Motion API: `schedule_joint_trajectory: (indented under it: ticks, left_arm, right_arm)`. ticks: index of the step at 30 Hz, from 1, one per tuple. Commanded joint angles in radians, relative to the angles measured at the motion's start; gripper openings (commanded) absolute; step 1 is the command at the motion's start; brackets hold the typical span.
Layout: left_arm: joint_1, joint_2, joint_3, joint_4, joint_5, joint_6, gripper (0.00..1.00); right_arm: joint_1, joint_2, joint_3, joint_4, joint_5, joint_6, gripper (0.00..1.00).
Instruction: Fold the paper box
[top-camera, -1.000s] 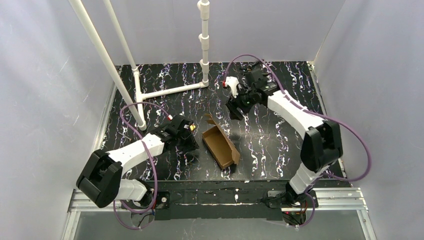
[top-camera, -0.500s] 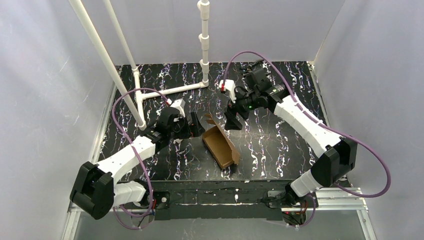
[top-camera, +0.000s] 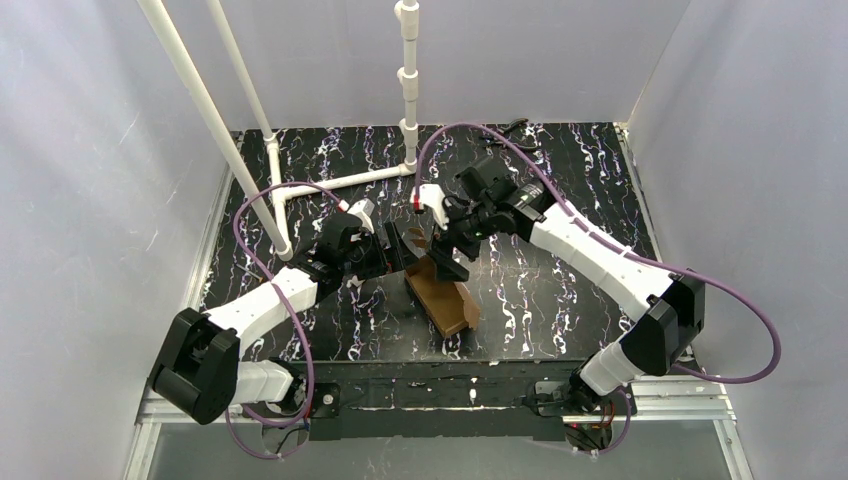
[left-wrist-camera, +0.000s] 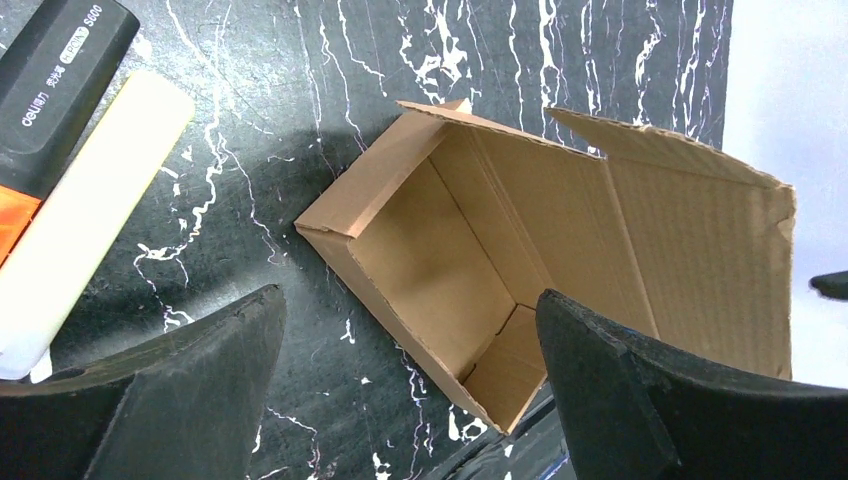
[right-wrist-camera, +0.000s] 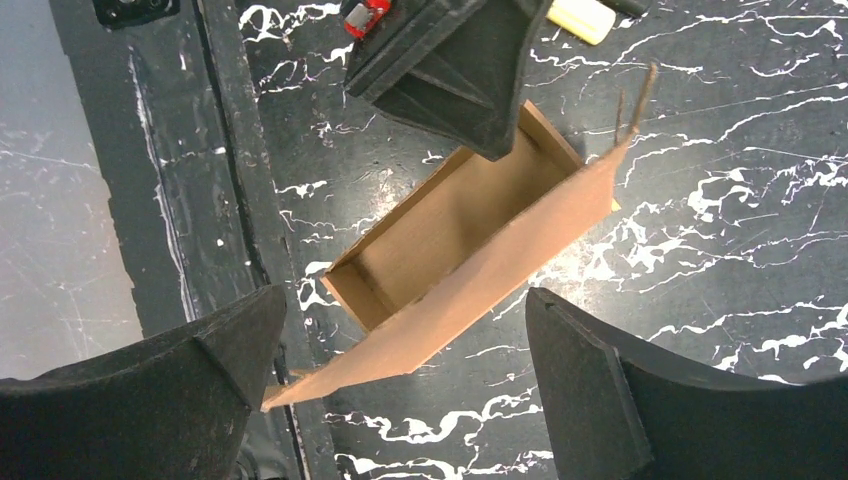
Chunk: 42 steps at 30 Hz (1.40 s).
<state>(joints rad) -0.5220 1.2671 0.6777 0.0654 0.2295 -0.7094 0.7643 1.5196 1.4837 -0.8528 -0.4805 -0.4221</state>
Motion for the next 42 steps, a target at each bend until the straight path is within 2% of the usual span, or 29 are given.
schedule_joint_trajectory:
  ticks: [1, 4, 10, 14, 21, 28, 32, 35, 38, 42]
  left_arm:
    - [0.000, -0.032, -0.018, 0.013, -0.003, -0.004, 0.94]
    - [0.000, -0.031, -0.013, -0.009, -0.019, 0.039, 0.93]
    - [0.000, -0.013, 0.009, -0.042, -0.006, 0.143, 0.90]
    - [0.000, -0.031, 0.007, -0.020, 0.007, 0.182, 0.89]
    - [0.000, -0.066, 0.017, 0.017, 0.039, 0.277, 0.89]
    - [0.000, 0.023, 0.050, 0.026, 0.091, 0.332, 0.88]
    - [-0.004, 0.047, 0.047, 0.074, 0.090, 0.378, 0.87]
    - [-0.006, 0.048, 0.048, 0.088, 0.093, 0.421, 0.88]
    - [-0.007, 0.019, 0.031, 0.092, 0.099, 0.385, 0.88]
    - [-0.010, -0.090, -0.071, 0.108, 0.047, 0.217, 0.87]
  right_arm:
    - [0.048, 0.002, -0.002, 0.023, 0.116, 0.016, 0.98]
    - [0.055, -0.004, -0.023, 0.029, 0.180, 0.005, 0.98]
    - [0.051, -0.050, -0.064, 0.050, 0.312, -0.025, 0.88]
    - [0.030, -0.074, -0.080, 0.057, 0.296, -0.037, 0.79]
    - [-0.013, -0.091, -0.084, 0.052, 0.254, -0.054, 0.57]
    - [-0.064, -0.089, -0.076, 0.046, 0.165, -0.035, 0.24]
    - [-0.099, -0.085, -0.071, 0.037, 0.050, -0.029, 0.10]
    - [-0.104, -0.080, -0.066, 0.031, 0.049, -0.049, 0.05]
    - [-0.107, -0.065, -0.056, 0.031, 0.040, -0.055, 0.02]
    - [-0.108, -0.045, -0.043, 0.036, 0.033, -0.057, 0.01]
